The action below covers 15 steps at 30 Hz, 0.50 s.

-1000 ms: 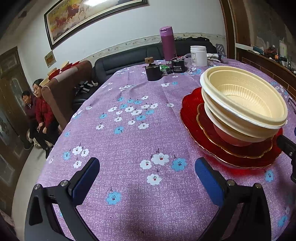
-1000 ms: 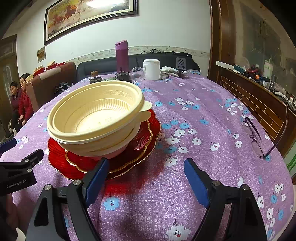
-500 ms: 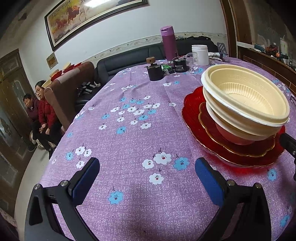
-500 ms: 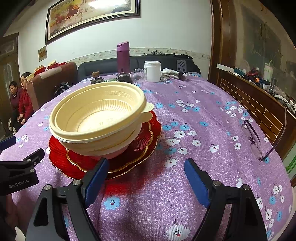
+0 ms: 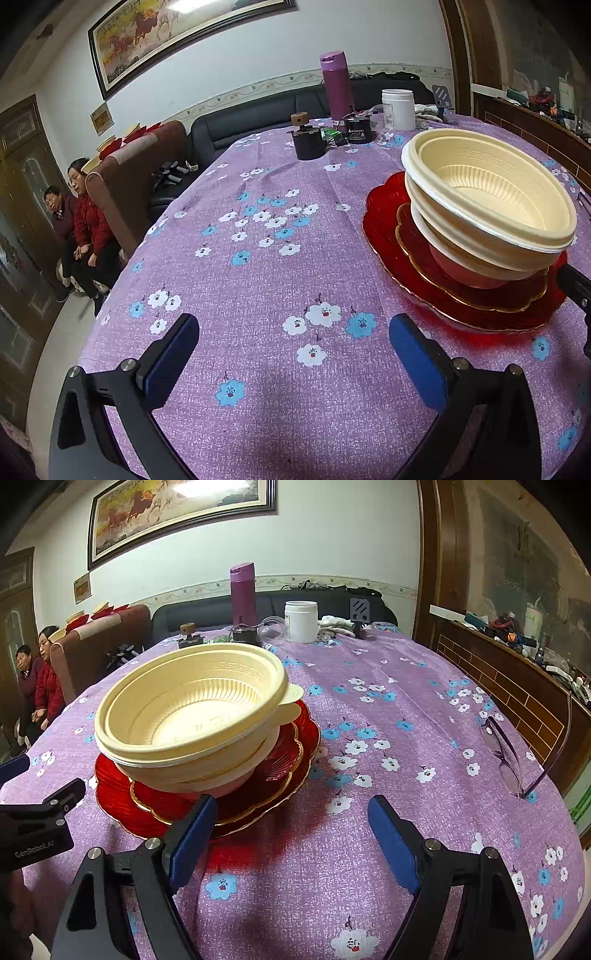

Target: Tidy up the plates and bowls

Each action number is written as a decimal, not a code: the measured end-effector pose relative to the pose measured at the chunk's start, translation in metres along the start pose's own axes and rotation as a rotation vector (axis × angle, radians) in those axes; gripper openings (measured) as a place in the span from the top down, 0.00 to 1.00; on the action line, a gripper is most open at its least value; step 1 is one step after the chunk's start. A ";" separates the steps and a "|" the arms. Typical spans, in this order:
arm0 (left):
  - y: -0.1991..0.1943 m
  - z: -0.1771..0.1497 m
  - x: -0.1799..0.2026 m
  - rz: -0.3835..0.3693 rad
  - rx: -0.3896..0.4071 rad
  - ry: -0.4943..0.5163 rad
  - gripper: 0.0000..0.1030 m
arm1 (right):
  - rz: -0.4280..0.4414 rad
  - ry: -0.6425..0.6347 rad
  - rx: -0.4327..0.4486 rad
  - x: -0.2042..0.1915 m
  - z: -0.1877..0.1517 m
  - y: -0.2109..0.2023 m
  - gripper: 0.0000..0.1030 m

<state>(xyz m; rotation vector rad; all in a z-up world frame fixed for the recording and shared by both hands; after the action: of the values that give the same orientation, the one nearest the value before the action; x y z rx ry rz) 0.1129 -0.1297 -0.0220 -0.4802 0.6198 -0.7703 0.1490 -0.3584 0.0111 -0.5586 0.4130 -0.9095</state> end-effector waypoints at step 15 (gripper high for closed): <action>0.000 -0.001 -0.001 -0.009 -0.007 0.001 0.00 | 0.005 0.009 0.004 0.002 -0.001 -0.002 0.16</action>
<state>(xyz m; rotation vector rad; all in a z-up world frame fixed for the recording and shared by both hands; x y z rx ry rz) 0.1114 -0.1293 -0.0221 -0.4893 0.6217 -0.7773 0.1486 -0.3606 0.0115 -0.5497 0.4206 -0.9084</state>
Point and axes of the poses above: each gripper's, at about its wrist camera, not at the fingertips, and y roughly the way its jaws point, x to its right, z to its top, the point moved 3 cm from there along y, roughly the way its jaws point, and after that the axes turned 10 degrees about z, right-handed, at the moved point
